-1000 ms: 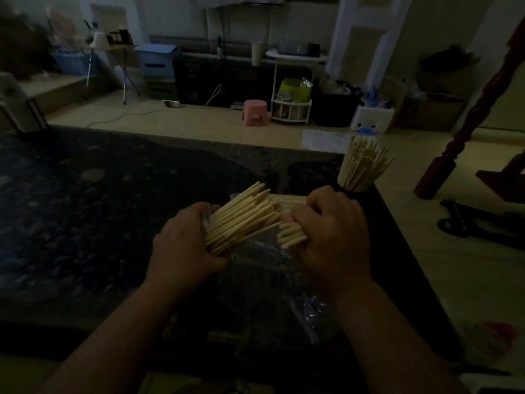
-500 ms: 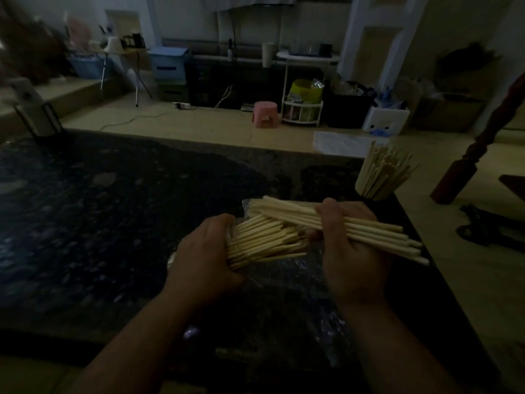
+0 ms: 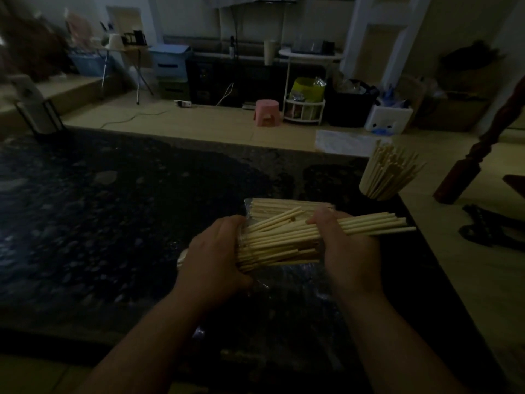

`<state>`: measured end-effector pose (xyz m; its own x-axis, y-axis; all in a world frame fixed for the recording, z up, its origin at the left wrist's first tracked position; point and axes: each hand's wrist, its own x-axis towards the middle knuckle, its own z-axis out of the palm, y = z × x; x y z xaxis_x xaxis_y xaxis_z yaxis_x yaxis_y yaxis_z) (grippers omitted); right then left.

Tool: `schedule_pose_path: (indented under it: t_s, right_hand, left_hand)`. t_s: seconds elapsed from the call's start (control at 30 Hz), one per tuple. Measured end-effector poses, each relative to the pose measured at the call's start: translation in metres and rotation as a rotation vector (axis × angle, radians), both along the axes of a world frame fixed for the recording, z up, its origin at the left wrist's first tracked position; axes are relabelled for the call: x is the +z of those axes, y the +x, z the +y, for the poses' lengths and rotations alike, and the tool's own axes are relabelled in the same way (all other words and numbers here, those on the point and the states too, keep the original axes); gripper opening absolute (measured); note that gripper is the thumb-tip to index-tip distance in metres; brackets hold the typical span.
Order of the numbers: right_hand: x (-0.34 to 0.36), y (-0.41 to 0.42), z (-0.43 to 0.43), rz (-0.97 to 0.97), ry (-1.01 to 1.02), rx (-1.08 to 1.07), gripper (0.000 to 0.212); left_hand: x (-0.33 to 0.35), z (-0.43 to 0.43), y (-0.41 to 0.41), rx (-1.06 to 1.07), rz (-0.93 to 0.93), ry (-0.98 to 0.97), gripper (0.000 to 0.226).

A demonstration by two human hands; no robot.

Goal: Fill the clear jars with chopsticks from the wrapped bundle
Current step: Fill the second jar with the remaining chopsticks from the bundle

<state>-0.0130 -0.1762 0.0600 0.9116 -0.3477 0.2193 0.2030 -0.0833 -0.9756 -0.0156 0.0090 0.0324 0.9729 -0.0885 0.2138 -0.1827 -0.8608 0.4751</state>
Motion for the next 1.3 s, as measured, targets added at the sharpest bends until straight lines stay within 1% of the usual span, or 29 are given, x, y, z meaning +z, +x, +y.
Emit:
schedule_pose_path:
  t_s: [0.03,0.07,0.13,0.17,0.23,0.27,0.33,0.37,0.4,0.43,0.47,0.5,0.57,0.6,0.63,0.67,0.73,0.8,0.87,0.97,1.03,1.13,1.23,1.3]
  right_hand:
    - [-0.003,0.002,0.001,-0.004,0.001,0.043,0.015]
    - [-0.006,0.003,0.003,0.005,0.014,0.103,0.014]
    - [-0.012,0.005,0.006,0.054,0.017,0.187,0.033]
    - [-0.013,0.007,0.007,0.054,-0.038,0.202,0.034]
    - [-0.011,0.006,0.007,0.023,-0.117,0.243,0.024]
    - [-0.009,0.005,0.006,0.021,-0.065,0.251,0.020]
    - [-0.003,0.003,0.005,0.071,0.222,0.220,0.014]
    - [-0.002,0.003,0.003,0.101,0.349,0.176,0.022]
    - [-0.002,0.003,0.002,0.119,0.412,0.131,0.029]
    - [-0.001,0.003,0.002,0.135,0.397,0.092,0.032]
    - [-0.001,0.002,0.003,0.147,0.328,0.078,0.030]
    - [-0.001,0.001,0.005,0.158,0.252,0.095,0.024]
    - [-0.004,0.000,0.006,0.166,0.131,0.167,0.007]
    - [-0.004,0.000,0.006,0.165,0.094,0.179,0.014]
    - [-0.004,0.000,0.005,0.153,0.091,0.177,0.023]
    - [0.000,0.000,0.004,0.138,0.107,0.160,0.028]
    - [0.004,-0.003,0.002,0.095,0.113,0.133,0.029]
    - [0.001,-0.003,0.002,0.064,-0.030,0.178,0.038]
    - [-0.004,-0.004,0.003,0.075,-0.164,0.282,0.051]
    - [-0.006,-0.003,0.002,0.101,-0.319,0.350,0.054]
    - [-0.005,-0.003,0.001,0.083,-0.364,0.351,0.050]
    - [-0.004,-0.004,0.003,0.085,-0.338,0.275,0.043]
    - [-0.007,-0.004,0.005,0.039,-0.435,0.149,0.022]
    - [-0.009,-0.003,0.004,0.037,-0.433,0.141,0.015]
  left_hand:
    - [0.001,-0.001,0.000,-0.006,0.004,-0.001,0.094]
    - [0.001,-0.001,-0.001,-0.013,0.008,-0.004,0.094]
    - [0.001,-0.002,-0.002,-0.027,0.008,-0.010,0.094]
    - [0.000,-0.002,-0.002,-0.032,0.005,-0.007,0.093]
    - [0.000,-0.002,-0.002,-0.038,0.005,0.006,0.093]
    - [0.000,-0.002,-0.002,-0.040,0.006,0.011,0.094]
    - [0.000,-0.001,-0.001,-0.039,0.005,0.011,0.095]
    - [0.001,-0.001,-0.001,-0.038,0.001,0.006,0.095]
    - [0.001,-0.002,-0.002,-0.035,-0.003,0.001,0.095]
    - [0.001,-0.002,-0.002,-0.032,-0.010,0.000,0.095]
    - [0.001,-0.002,-0.002,-0.032,-0.015,0.001,0.095]
    - [0.001,-0.003,-0.003,-0.035,-0.014,0.004,0.095]
    - [0.001,-0.003,-0.003,-0.044,-0.006,0.012,0.095]
    - [0.001,-0.002,-0.003,-0.046,-0.003,0.014,0.094]
    - [0.001,-0.002,-0.004,-0.046,-0.002,0.012,0.094]
    - [0.001,-0.002,-0.003,-0.046,-0.002,0.010,0.094]
    - [0.001,-0.002,-0.003,-0.046,-0.011,0.012,0.095]
    - [0.001,-0.002,-0.002,-0.049,-0.015,0.019,0.095]
    - [0.002,-0.003,-0.002,-0.056,-0.017,0.029,0.095]
    - [0.001,-0.002,-0.003,-0.057,-0.021,0.033,0.093]
    - [0.001,-0.001,-0.003,-0.058,-0.027,0.029,0.093]
    - [0.000,0.000,-0.003,-0.042,-0.038,0.021,0.093]
    - [-0.001,0.000,-0.002,-0.030,-0.044,0.033,0.092]
    - [-0.002,-0.001,-0.002,-0.040,-0.056,0.044,0.091]
